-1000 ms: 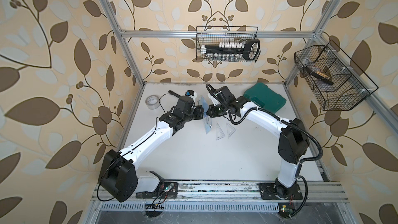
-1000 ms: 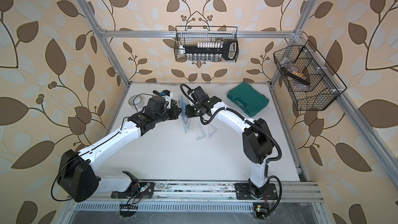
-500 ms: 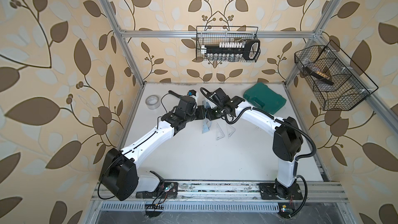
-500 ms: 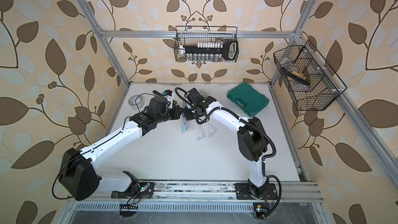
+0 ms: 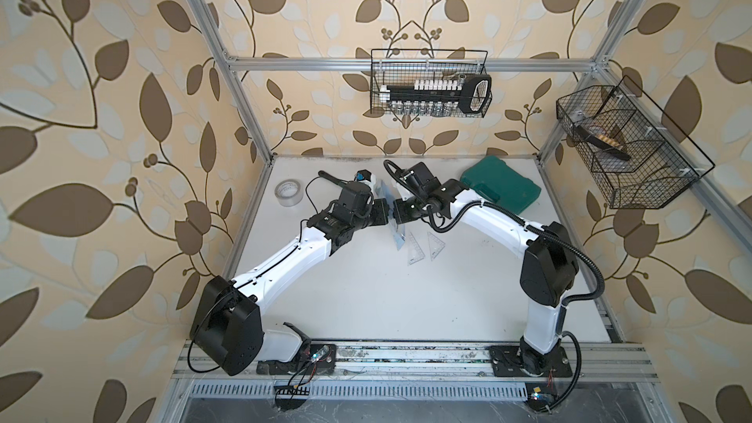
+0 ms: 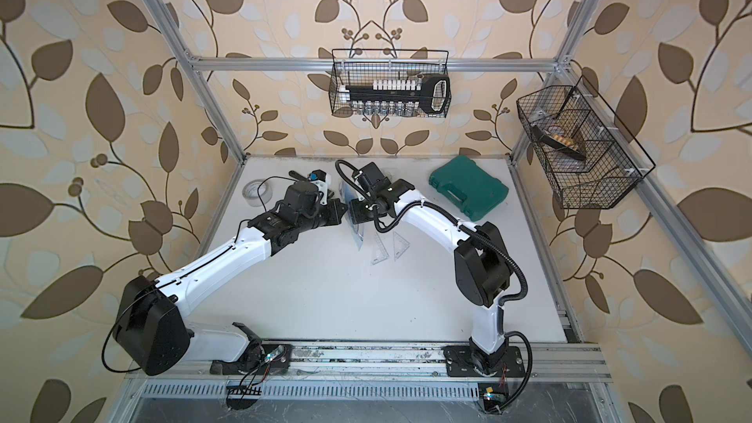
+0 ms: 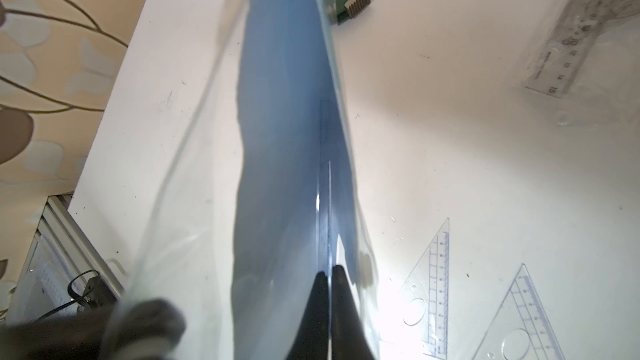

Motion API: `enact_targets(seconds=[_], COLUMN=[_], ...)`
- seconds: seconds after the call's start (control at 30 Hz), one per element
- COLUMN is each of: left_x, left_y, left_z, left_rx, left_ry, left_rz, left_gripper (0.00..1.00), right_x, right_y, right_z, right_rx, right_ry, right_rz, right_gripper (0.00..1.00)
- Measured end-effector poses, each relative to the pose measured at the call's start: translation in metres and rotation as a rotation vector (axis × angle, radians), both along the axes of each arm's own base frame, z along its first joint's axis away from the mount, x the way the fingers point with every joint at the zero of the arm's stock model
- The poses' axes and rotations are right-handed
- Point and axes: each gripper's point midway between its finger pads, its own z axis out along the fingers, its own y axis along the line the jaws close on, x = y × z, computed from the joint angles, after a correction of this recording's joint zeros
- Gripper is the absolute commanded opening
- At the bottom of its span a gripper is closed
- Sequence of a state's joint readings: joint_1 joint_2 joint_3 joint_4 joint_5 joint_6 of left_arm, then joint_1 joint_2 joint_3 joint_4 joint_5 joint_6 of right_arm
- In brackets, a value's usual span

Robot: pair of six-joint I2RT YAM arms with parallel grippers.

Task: Open the ruler set and take out the ruler
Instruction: Take out the ruler from the ruler set bag, then place the ruler at the center of the board.

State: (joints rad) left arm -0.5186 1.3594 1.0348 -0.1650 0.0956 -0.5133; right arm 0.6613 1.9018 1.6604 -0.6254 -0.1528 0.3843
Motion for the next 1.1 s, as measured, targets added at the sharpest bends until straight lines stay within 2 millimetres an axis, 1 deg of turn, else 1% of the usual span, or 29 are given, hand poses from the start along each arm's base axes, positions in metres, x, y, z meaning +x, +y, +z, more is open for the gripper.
enact_targets(seconds=[0.2, 0.43, 0.53, 0.67, 0.77, 0.83, 0.93, 1.0, 1.1], left_x=[0.005, 0.012, 0.018, 0.022, 0.023, 0.020, 0.014, 0.008, -0.001], left_y=[0.001, 0.001, 0.003, 0.009, 0.018, 0.025, 0.037, 0.045, 0.058], left_z=[-0.005, -0.016, -0.017, -0.015, -0.015, -0.014, -0.004, 0.009, 0.031], left_rx=[0.001, 0.025, 0.040, 0.071, 0.113, 0.140, 0.172, 0.182, 0.185], left_ry=[0.006, 0.027, 0.026, 0.016, 0.008, 0.007, -0.012, -0.039, -0.088], left_rz=[0.027, 0.046, 0.064, 0.097, 0.124, 0.137, 0.159, 0.175, 0.199], left_gripper=[0.00, 0.00, 0.00, 0.00, 0.00, 0.00, 0.00, 0.00, 0.00], right_x=[0.002, -0.004, -0.005, -0.001, 0.003, 0.006, 0.008, 0.004, 0.000], right_y=[-0.009, -0.022, -0.035, -0.061, -0.081, -0.090, -0.095, -0.091, -0.079], right_z=[0.036, 0.063, 0.079, 0.104, 0.113, 0.108, 0.087, 0.066, 0.035], right_rx=[0.044, 0.072, 0.088, 0.120, 0.147, 0.167, 0.186, 0.199, 0.229], right_ry=[-0.068, -0.122, -0.151, -0.198, -0.213, -0.201, -0.156, -0.106, -0.037], right_rz=[-0.019, -0.039, -0.060, -0.108, -0.144, -0.161, -0.170, -0.158, -0.139], right_gripper=[0.02, 0.02, 0.02, 0.02, 0.02, 0.01, 0.01, 0.01, 0.00])
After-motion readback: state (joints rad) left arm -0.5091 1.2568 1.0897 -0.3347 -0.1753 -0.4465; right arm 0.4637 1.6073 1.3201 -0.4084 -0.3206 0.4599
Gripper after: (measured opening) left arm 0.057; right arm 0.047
